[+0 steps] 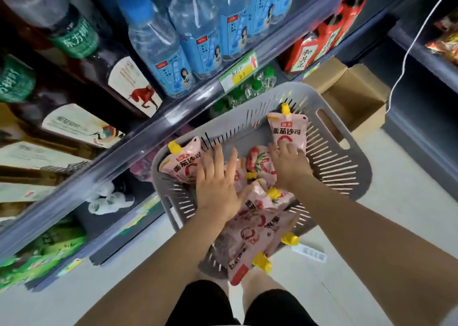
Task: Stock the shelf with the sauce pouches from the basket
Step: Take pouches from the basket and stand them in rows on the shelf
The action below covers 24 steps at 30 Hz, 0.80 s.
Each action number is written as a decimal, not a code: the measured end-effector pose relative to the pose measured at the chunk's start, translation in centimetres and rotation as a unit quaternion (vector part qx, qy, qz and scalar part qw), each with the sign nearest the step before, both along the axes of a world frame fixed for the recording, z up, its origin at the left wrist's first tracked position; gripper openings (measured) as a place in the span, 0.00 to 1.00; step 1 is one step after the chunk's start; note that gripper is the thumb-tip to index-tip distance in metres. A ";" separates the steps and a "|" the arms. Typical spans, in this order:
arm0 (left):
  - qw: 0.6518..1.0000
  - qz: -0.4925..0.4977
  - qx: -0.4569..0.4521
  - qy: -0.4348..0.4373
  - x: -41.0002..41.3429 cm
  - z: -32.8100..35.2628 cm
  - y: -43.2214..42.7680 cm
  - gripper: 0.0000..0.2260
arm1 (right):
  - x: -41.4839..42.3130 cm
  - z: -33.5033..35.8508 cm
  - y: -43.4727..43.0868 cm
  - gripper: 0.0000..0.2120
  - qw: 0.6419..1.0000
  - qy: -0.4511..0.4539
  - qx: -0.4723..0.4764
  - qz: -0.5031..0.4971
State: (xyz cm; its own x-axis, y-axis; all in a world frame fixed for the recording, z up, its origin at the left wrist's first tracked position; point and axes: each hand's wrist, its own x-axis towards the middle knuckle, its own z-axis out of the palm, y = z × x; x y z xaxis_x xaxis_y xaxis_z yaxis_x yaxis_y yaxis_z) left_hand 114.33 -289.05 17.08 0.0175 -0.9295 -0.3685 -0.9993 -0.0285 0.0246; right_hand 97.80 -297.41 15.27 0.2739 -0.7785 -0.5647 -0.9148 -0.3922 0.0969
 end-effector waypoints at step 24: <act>0.978 -0.198 0.038 0.044 -9.0 -5.2 -8.0 0.50 | -3.0 1.4 0.6 0.35 0.925 -0.188 -0.019 -0.330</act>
State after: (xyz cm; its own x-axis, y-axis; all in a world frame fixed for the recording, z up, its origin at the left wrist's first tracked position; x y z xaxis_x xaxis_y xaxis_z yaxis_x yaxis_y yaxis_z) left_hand 105.28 -297.03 11.89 -0.3739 -0.8270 -0.4198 -0.9263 0.3560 0.1237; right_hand 94.76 -296.79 16.71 -0.0957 -0.8635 -0.4952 -0.9255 0.2603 -0.2750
